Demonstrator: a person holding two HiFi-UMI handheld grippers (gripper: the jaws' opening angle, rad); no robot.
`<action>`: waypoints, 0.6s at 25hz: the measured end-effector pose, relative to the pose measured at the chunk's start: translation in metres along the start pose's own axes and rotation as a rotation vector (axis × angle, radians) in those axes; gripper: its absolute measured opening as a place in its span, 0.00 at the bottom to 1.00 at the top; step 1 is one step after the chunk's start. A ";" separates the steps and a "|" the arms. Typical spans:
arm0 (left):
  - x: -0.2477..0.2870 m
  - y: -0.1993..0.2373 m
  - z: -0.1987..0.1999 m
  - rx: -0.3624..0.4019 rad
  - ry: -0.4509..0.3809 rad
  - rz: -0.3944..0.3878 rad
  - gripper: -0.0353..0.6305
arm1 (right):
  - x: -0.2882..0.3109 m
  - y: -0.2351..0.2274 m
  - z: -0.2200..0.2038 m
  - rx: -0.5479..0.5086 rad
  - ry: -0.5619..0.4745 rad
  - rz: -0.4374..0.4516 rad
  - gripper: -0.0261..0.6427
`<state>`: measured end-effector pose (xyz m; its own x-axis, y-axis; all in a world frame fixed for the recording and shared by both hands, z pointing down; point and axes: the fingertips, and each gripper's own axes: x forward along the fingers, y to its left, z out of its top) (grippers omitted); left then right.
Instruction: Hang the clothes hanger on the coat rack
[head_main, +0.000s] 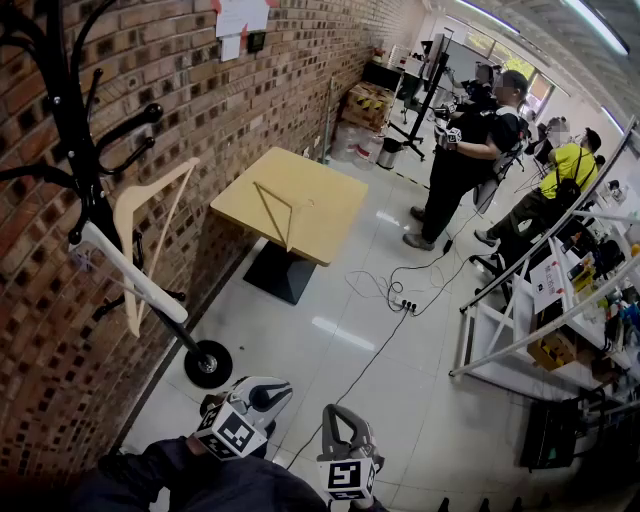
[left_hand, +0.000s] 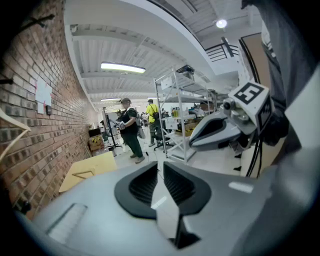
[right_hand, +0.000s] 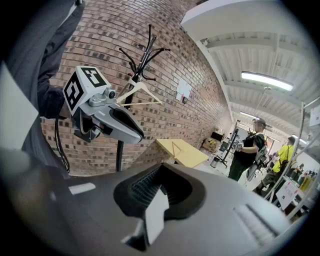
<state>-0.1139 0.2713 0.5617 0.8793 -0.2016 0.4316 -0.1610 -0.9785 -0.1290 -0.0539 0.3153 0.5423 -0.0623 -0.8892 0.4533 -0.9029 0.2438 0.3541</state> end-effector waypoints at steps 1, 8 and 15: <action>0.009 0.013 0.003 -0.001 -0.005 0.005 0.07 | 0.011 -0.010 0.003 0.003 0.001 0.001 0.05; 0.061 0.104 0.022 -0.028 -0.009 0.034 0.07 | 0.097 -0.076 0.023 -0.003 0.014 0.016 0.05; 0.101 0.187 0.039 -0.061 -0.011 0.079 0.07 | 0.181 -0.126 0.048 -0.019 -0.008 0.055 0.05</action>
<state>-0.0379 0.0701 0.5459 0.8674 -0.2782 0.4126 -0.2570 -0.9604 -0.1073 0.0282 0.1052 0.5409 -0.1152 -0.8770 0.4665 -0.8898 0.2999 0.3441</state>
